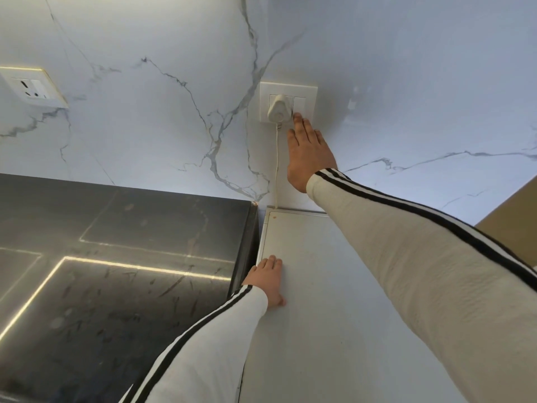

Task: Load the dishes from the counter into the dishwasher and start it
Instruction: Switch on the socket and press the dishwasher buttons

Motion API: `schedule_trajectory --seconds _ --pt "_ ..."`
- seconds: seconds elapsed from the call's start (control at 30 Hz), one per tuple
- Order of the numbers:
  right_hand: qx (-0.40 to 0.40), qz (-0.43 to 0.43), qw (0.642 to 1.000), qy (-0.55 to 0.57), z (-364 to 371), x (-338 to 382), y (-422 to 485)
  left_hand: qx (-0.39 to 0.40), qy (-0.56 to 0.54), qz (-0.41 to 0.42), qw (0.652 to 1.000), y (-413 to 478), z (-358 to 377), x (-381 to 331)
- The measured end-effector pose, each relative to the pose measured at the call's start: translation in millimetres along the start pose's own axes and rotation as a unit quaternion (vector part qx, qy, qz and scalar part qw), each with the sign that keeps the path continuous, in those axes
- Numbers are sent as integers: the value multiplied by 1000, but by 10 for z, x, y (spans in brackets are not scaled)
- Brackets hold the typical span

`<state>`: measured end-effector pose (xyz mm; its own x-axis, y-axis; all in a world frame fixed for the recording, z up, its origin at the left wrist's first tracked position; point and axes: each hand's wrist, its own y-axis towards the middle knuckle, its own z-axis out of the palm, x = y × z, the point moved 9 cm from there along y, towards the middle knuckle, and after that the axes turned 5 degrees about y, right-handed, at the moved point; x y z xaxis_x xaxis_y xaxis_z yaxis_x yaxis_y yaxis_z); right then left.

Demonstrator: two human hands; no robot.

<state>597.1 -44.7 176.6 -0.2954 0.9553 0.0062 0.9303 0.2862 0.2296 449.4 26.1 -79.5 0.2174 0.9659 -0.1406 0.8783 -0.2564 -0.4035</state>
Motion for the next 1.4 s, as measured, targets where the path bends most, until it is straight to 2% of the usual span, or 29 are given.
schedule_trajectory --seconds 0.33,0.7,1.07,1.4 --pt "29 11 999 -14 65 -7 29 -10 9 2 1000 13 20 15" --pt "26 10 1000 -10 90 -23 -147 -27 9 -5 1000 -77 21 30" --pt "64 38 997 29 420 186 -1769 -55 14 -12 998 -993 324 -116" --pt "170 50 976 126 1040 549 -3688 -44 22 -8 999 -2034 1049 -417"
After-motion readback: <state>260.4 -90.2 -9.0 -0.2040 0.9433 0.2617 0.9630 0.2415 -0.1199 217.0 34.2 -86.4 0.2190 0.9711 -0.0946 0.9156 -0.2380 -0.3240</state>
